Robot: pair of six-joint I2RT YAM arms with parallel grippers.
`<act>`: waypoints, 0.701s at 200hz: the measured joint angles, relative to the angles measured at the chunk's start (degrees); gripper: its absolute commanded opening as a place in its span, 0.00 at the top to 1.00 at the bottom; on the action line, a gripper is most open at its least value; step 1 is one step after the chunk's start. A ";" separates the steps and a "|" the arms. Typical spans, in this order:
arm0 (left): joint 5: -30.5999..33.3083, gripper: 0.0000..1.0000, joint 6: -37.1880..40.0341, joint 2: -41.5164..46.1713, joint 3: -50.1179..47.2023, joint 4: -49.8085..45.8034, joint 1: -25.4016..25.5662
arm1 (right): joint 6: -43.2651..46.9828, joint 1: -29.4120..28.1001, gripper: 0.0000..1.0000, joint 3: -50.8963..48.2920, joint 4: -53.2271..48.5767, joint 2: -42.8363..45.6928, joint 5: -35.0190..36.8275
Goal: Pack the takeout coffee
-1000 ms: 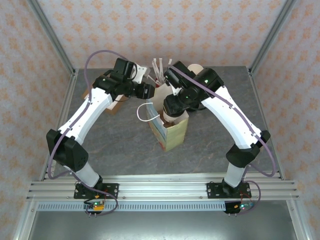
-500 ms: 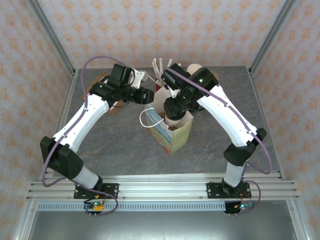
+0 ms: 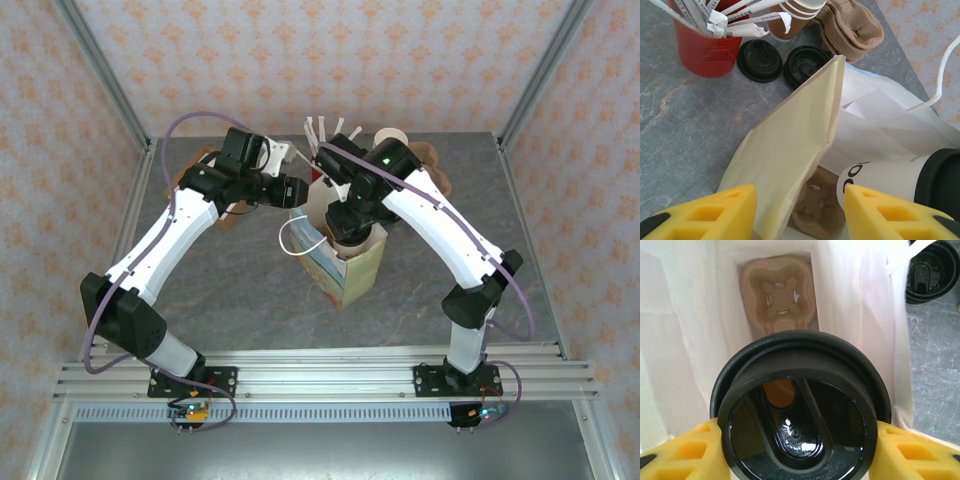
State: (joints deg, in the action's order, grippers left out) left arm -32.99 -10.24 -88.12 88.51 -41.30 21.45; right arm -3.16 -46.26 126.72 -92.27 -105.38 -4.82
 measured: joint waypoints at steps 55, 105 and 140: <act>0.50 0.50 0.02 0.00 0.04 0.00 0.00 | 0.98 0.00 0.50 -1.68 -0.35 -1.31 0.09; 0.94 0.49 0.02 0.00 0.09 -0.04 0.00 | 1.75 0.00 0.50 -3.04 -0.35 -1.92 -0.13; 1.86 0.49 0.02 0.00 0.44 -0.07 0.00 | 1.86 0.00 0.50 -4.33 -0.35 -2.03 -0.20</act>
State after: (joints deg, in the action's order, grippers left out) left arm -31.14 -10.22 -88.12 88.95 -41.36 21.45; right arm -1.30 -46.26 122.39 -92.62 -107.42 -5.02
